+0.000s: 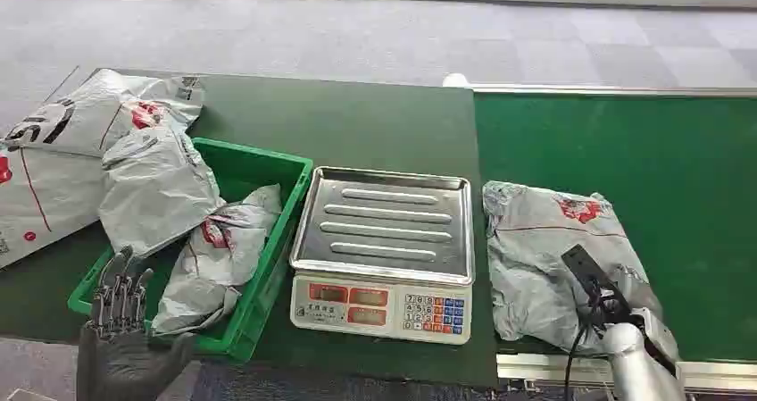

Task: Moved the parcel from conveyor to table for the left to box.

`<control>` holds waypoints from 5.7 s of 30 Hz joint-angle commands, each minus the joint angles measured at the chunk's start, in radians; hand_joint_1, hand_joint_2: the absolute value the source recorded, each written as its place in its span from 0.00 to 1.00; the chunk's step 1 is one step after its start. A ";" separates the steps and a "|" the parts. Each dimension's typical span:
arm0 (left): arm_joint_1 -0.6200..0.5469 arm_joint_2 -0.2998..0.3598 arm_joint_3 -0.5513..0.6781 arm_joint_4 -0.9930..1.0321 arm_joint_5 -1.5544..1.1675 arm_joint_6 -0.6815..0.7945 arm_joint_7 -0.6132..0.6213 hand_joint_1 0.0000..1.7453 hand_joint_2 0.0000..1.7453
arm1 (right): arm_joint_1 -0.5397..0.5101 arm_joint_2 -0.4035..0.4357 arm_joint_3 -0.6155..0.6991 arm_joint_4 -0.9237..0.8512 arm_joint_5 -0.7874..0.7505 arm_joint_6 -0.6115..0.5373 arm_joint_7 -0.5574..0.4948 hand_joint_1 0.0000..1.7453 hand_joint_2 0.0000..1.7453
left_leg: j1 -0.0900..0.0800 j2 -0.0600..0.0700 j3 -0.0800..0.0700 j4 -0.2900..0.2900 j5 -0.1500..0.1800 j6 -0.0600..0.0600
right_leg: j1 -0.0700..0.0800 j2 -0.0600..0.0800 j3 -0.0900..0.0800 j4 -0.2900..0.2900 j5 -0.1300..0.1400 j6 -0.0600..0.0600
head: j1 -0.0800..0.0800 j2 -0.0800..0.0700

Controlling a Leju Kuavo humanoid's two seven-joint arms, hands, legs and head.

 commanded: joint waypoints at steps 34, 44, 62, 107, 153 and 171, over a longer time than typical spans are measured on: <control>0.052 -0.051 0.038 -0.040 -0.036 0.042 -0.064 0.00 1.00 | 0.179 0.120 0.243 -1.002 -0.559 -0.678 -0.503 1.00 1.00 | -0.002 0.000 -0.008 -0.001 0.004 0.003 | -0.002 0.000 -0.007 -0.002 0.004 0.002 | 0.000 0.000; 0.024 -0.021 0.017 -0.006 -0.054 0.047 -0.074 0.00 1.00 | -0.009 0.098 0.524 -0.755 -0.330 -0.186 -0.165 1.00 1.00 | -0.002 0.008 -0.008 -0.002 0.004 0.003 | -0.002 0.007 -0.007 -0.003 0.007 0.001 | 0.000 0.000; 0.030 0.079 -0.069 -0.014 -0.017 0.150 -0.035 0.00 1.00 | -0.327 0.237 0.830 -0.022 -0.291 0.081 -0.088 0.00 1.00 | 0.002 0.000 -0.009 -0.003 0.012 -0.001 | 0.002 -0.001 -0.009 -0.002 0.010 -0.003 | 0.000 0.000; -0.937 0.143 -0.751 0.772 -0.646 0.362 0.625 0.00 1.00 | 0.527 0.333 0.273 -1.244 -0.903 -0.726 -0.796 0.00 1.00 | -0.001 -0.009 -0.014 0.000 0.014 0.001 | -0.001 -0.011 -0.014 -0.002 0.012 -0.001 | 0.000 0.000; -0.714 0.312 -0.311 0.240 -0.839 0.777 0.552 1.00 1.00 | 0.540 0.285 0.519 -1.005 -0.891 -0.726 -0.796 0.00 1.00 | 0.000 0.011 -0.016 -0.001 0.012 -0.001 | 0.001 0.011 -0.021 0.001 0.015 -0.002 | 0.000 0.000; -0.600 0.330 -0.036 0.679 -0.834 0.441 0.624 0.76 1.00 | 0.531 0.254 0.551 -1.009 -0.867 -0.726 -0.737 0.00 1.00 | 0.000 0.006 -0.009 -0.007 0.015 -0.002 | 0.000 0.006 -0.014 -0.004 0.013 -0.004 | 0.000 0.000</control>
